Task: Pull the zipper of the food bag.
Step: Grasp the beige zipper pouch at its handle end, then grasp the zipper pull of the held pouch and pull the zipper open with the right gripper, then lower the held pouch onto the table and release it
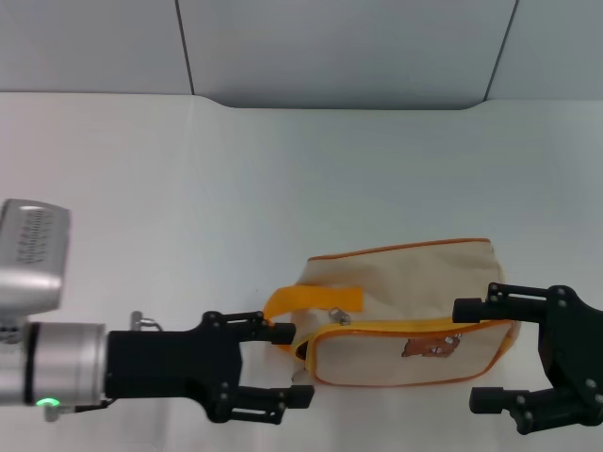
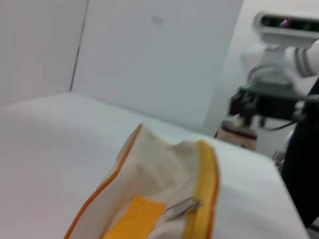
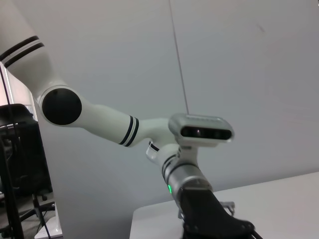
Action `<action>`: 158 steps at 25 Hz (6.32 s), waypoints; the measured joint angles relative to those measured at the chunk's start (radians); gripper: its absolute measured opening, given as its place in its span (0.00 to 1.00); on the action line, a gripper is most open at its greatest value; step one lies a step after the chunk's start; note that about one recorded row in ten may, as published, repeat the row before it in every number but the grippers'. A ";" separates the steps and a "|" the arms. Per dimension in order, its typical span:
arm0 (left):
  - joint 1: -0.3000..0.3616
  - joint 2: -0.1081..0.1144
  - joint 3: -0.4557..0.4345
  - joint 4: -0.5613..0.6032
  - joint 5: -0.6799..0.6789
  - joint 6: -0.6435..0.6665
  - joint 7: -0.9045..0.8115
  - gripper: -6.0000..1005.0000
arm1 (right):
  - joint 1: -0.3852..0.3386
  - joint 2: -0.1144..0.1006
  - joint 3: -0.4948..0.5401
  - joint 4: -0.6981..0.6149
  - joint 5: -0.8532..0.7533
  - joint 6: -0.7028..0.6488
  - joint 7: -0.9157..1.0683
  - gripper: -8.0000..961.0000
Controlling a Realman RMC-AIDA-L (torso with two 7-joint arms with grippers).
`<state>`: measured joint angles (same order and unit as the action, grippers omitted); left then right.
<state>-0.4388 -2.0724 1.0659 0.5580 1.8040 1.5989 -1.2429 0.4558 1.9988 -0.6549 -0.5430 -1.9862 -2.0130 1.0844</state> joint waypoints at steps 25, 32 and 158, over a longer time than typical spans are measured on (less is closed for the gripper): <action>-0.129 -0.008 0.006 -0.164 -0.056 -0.199 0.092 0.81 | -0.022 0.000 0.031 0.000 0.008 -0.009 0.000 0.87; -0.138 -0.009 0.011 -0.217 -0.143 -0.241 0.136 0.50 | -0.022 0.000 0.041 0.000 0.009 -0.008 0.000 0.87; -0.055 0.043 -0.336 -0.095 -0.205 0.073 -0.046 0.25 | -0.030 0.044 0.222 0.093 0.036 0.086 -0.055 0.75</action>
<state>-0.4938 -2.0297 0.7301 0.4634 1.5990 1.6723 -1.2893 0.4259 2.0431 -0.4327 -0.4502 -1.9504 -1.9268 1.0290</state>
